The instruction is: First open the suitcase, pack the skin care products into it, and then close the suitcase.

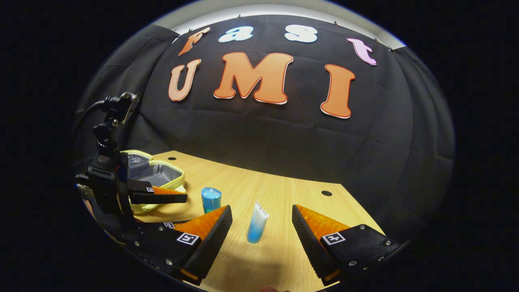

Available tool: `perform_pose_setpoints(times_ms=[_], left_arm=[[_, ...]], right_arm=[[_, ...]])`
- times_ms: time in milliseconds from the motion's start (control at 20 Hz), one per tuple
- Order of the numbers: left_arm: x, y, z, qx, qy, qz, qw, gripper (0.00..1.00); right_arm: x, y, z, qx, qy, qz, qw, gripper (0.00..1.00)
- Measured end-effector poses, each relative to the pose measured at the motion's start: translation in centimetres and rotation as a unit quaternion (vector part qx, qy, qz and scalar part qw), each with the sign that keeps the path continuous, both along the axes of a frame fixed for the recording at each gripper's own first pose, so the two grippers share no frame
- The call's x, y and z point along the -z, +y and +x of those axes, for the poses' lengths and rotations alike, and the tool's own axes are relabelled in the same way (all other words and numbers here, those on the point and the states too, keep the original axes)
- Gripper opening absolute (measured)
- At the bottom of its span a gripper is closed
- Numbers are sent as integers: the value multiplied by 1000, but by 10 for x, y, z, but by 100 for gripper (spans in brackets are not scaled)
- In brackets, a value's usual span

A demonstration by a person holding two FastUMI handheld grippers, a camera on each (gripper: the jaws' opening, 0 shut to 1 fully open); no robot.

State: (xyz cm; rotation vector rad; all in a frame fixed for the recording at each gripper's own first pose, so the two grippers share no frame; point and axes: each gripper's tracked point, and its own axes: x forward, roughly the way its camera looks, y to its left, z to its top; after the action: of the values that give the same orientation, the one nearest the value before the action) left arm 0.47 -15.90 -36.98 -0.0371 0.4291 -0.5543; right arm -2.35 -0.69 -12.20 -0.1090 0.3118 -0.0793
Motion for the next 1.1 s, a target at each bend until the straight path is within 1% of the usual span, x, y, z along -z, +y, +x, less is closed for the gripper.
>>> perform_pose_setpoints(times_ms=[150, 250, 300, 350, 400, 450, 600, 750, 850, 900, 950, 1000, 1100], left_arm=[[13, -22, 10, 14, 5, -6, 1000, 98], [23, -35, 17, 24, 12, -7, 1000, 93], [16, -38, 21, 23, -6, -15, 1000, 81], [13, -38, 31, 19, -13, -10, 1000, 69], [9, -38, 29, 24, -9, -11, 1000, 56], [16, -45, 34, 27, -12, -11, 1000, 49], [13, -43, 31, 27, 4, -27, 999, 46], [-1, -26, 34, 1, 7, -40, 999, 46], [-17, -12, 39, -13, -2, -45, 999, 47], [-28, -3, 44, -21, -9, -46, 999, 46], [-35, 5, 46, -28, -15, -47, 998, 46], [-44, 13, 50, -34, -18, -45, 998, 46], [-59, 29, 50, -44, -21, -38, 998, 46]], right_arm=[[9, -4, 2, 5, 6, 1, 1000, 94], [22, -8, 4, 5, 14, 4, 1000, 94], [29, -9, 6, 3, 17, 6, 1000, 95], [36, -10, 10, 0, 22, 6, 1000, 94], [46, -11, 13, -4, 29, 6, 1000, 95], [53, -11, 18, -9, 38, 8, 999, 95], [69, -9, 28, -20, 58, 20, 998, 95], [88, -5, 38, -32, 84, 40, 995, 94], [100, 1, 43, -40, 105, 51, 992, 89], [107, 2, 43, -44, 114, 57, 991, 82], [111, 5, 44, -46, 126, 60, 989, 78], [114, 4, 46, -43, 135, 56, 988, 70], [105, 9, 49, -47, 145, 61, 987, 49]])
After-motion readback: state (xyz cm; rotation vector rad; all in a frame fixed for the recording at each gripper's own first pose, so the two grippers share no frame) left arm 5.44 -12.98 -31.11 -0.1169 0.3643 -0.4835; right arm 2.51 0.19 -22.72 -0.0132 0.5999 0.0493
